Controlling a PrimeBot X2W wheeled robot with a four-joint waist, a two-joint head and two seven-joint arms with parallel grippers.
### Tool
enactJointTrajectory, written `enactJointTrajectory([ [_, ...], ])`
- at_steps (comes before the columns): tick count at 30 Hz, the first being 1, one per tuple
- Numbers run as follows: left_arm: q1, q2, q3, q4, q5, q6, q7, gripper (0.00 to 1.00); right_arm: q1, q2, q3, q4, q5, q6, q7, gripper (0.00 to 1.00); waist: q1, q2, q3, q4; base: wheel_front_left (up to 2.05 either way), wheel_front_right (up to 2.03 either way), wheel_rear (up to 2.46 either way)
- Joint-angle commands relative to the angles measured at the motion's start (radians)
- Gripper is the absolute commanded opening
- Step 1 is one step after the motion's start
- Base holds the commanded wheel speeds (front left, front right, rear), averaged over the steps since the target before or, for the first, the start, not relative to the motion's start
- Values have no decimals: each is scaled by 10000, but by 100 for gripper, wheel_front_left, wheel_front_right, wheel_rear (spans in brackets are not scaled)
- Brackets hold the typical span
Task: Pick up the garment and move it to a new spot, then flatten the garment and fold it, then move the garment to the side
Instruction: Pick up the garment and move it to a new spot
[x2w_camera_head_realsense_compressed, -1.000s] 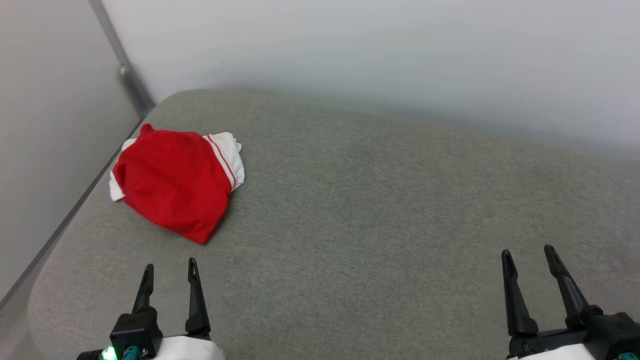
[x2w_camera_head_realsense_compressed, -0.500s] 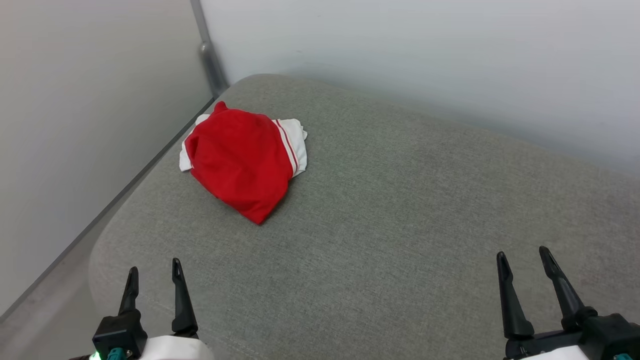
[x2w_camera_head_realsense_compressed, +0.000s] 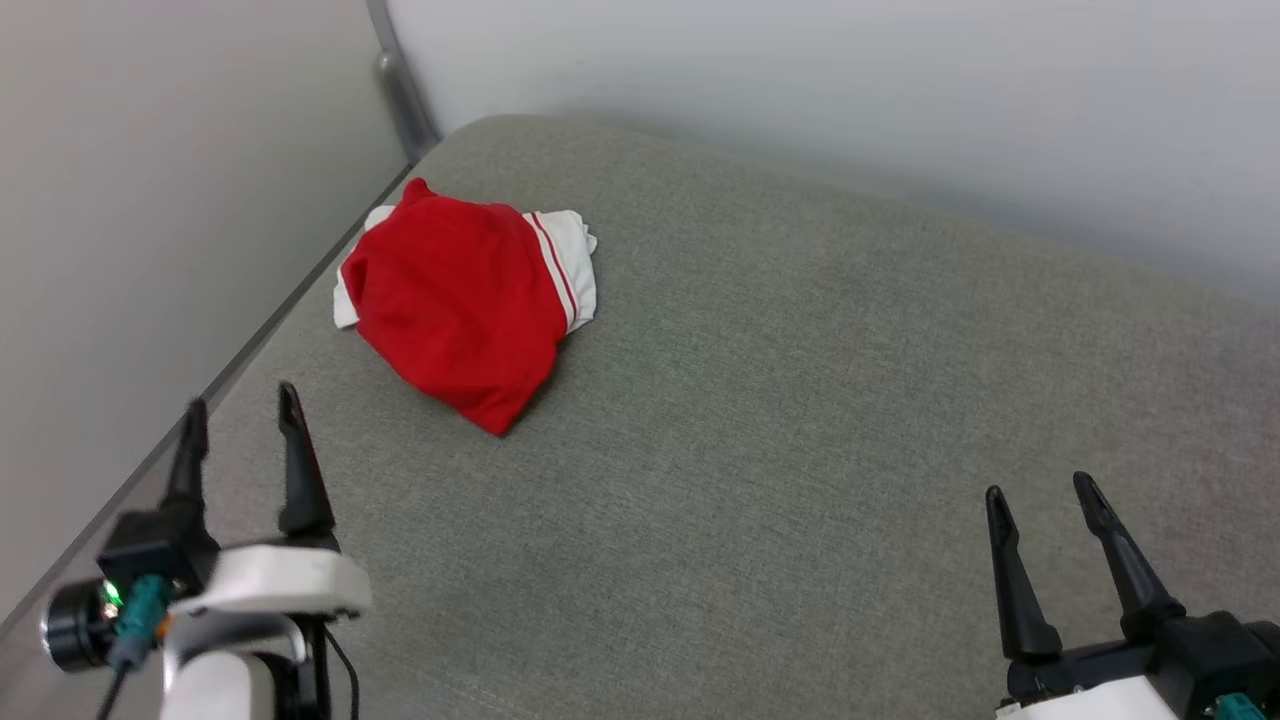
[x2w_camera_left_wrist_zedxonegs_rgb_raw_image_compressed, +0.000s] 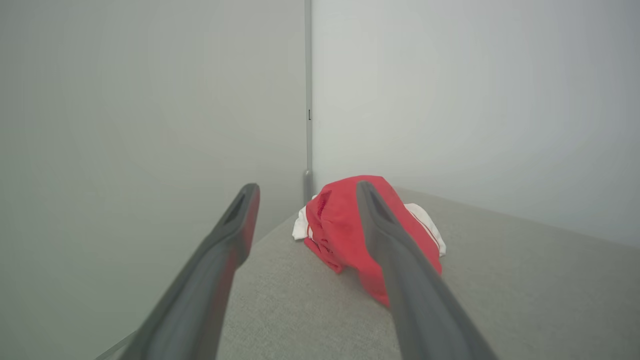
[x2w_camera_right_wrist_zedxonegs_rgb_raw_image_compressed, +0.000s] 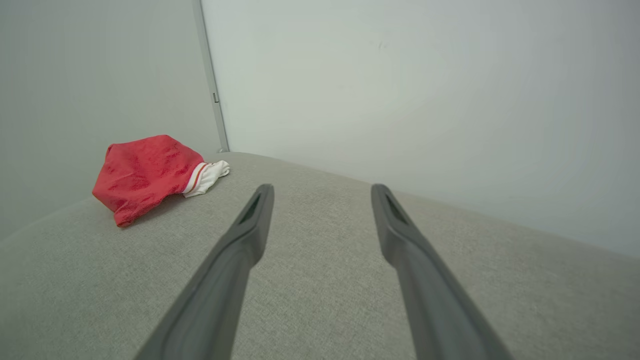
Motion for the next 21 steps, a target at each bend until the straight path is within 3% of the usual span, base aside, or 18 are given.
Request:
enactJointTrajectory([
  [1,-331,109,119,36,-27,-93,-28,100,-156,-12,-21,-62,-65,-3,-21,100,0,0,268,-199,0,0,0],
  [11,-4151,1088,1200,1412,-375,-1048,-26,100,-1136,-12,-361,-589,-868,-3,-20,100,0,0,2263,-993,0,0,0],
  [17,-6018,2154,1273,2421,-605,-1489,66,100,-1714,-14,-396,-1032,-1114,-3,-21,100,0,0,3337,-1414,0,0,0],
  [21,-6938,2959,962,3043,-900,-1723,923,100,-1970,-14,-313,-1292,-1293,-3,-21,100,0,0,3883,-1660,0,0,0],
])
